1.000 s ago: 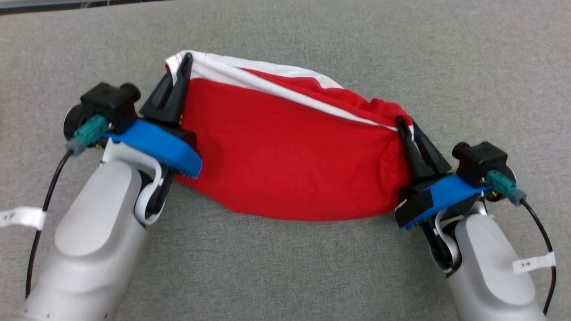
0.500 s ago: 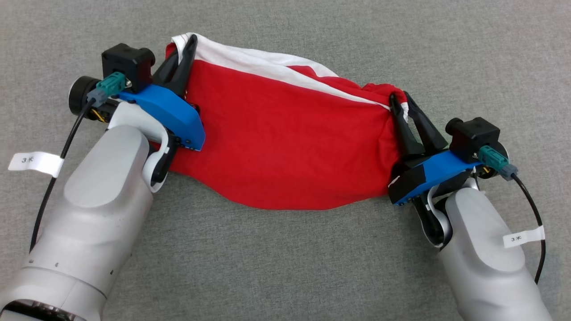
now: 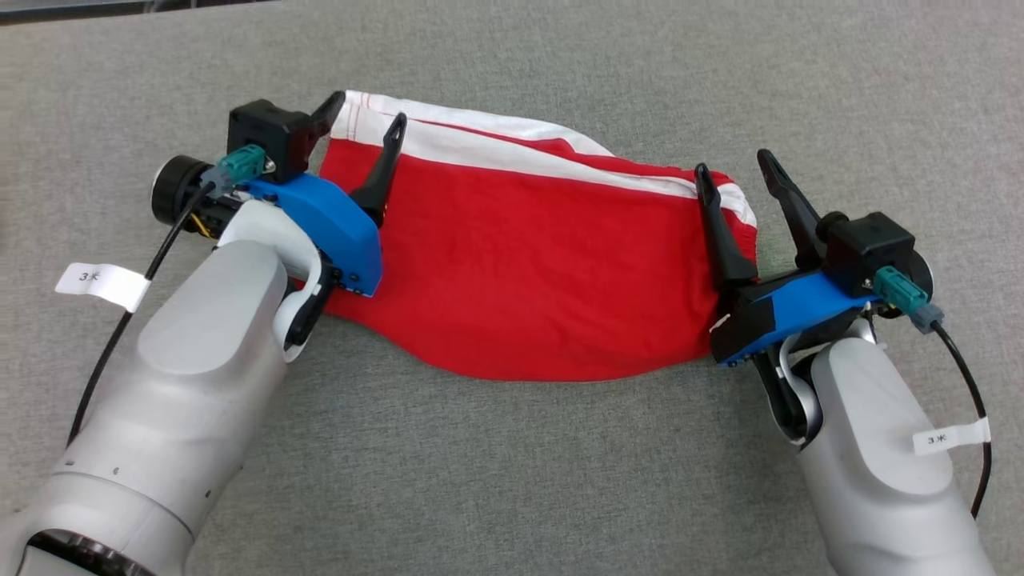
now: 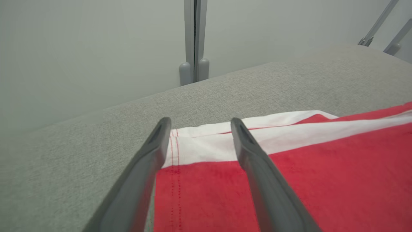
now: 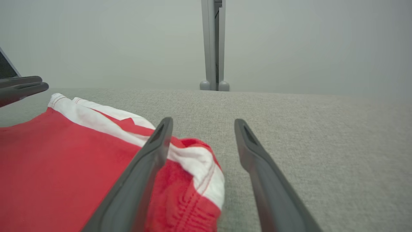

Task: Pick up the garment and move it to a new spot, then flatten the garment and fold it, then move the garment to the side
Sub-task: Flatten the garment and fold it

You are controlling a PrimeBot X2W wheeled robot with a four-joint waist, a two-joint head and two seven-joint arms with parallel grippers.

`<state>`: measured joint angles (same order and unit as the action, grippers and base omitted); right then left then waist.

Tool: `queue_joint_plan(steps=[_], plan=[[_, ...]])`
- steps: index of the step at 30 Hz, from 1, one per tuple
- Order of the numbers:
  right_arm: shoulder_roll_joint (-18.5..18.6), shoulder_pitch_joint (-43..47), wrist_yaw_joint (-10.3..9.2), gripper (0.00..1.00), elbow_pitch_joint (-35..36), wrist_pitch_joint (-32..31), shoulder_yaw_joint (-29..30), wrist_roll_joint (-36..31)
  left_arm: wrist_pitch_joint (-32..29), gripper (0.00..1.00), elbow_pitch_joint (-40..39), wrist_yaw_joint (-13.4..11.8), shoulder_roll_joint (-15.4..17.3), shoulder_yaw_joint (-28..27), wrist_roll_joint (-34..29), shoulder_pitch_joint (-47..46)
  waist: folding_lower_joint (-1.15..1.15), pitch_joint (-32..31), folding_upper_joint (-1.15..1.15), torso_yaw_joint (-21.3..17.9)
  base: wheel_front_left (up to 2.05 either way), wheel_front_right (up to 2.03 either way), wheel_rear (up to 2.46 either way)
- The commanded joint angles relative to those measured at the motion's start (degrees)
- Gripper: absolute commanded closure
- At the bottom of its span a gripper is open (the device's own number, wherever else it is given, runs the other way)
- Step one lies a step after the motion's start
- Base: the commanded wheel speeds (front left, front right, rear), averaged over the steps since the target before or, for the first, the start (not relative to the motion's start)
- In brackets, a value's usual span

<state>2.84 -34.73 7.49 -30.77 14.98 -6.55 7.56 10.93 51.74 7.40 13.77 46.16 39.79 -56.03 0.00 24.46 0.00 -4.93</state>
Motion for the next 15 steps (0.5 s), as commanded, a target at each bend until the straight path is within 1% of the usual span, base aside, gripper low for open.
queue_joint_plan(steps=[1,8,15], plan=[[0.1,1.1,0.01,0.0,0.7,0.2,0.3,-0.6,-0.2,0.0,-0.3,0.1,0.9,0.7,0.5,0.1,0.0,-0.4,0.0,0.2,0.0,0.0,0.0],[0.1,3.8,0.01,0.0,4.0,-0.6,2.7,-2.7,-0.8,0.0,0.2,0.1,2.3,2.1,3.5,2.2,0.0,-2.6,0.0,1.3,0.0,0.0,0.0],[0.1,8.8,0.01,0.0,10.8,-3.8,6.2,-5.5,-6.3,0.0,0.2,0.1,3.2,2.3,8.8,7.4,0.0,-4.8,0.0,1.9,0.0,0.0,0.0]])
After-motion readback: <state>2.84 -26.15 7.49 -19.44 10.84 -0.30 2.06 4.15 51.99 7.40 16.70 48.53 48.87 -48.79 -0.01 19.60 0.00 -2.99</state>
